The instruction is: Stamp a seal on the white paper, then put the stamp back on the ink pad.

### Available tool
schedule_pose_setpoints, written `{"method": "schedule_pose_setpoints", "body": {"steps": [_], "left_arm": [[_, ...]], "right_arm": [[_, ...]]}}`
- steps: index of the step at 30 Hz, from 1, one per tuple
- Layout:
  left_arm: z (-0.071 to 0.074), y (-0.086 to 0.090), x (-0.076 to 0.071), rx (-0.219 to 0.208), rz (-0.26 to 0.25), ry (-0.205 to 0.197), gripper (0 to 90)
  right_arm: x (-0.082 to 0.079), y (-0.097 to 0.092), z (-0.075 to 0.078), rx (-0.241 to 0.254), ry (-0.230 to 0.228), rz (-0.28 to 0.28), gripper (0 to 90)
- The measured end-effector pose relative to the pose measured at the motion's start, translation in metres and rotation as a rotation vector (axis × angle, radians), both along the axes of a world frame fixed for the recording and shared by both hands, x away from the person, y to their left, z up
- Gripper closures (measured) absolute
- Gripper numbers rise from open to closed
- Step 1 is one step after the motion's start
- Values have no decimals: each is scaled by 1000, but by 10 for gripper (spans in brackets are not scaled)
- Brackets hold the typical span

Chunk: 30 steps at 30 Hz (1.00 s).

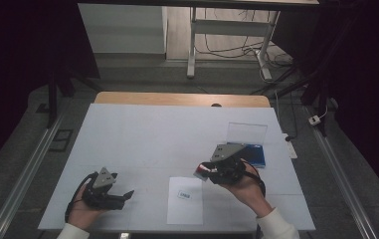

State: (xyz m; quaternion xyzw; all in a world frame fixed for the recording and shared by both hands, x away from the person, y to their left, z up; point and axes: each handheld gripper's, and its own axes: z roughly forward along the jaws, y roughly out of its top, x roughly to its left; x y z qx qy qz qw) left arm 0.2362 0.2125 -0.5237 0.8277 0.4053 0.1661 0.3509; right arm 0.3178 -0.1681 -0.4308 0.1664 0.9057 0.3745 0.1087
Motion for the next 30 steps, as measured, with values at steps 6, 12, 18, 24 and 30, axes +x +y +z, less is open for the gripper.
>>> {"method": "schedule_pose_setpoints", "body": {"steps": [6,12,18,24,30], "left_arm": [[0,0,-1,0,2,-1,149],[0,0,0,-1,2,-2,149],[0,-1,0,1,1,0,148],[-1,-1,0,1,0,0,149],[-1,-1,0,1,1,2,148]], "right_arm": [[9,-14,3,19,-1,-48,696],[21,-36,6,36,-1,-121,696],[34,-59,4,25,-9,-200,696],[46,-76,-1,-8,-18,-271,696],[55,-91,-4,-37,-35,-332,696]]}}
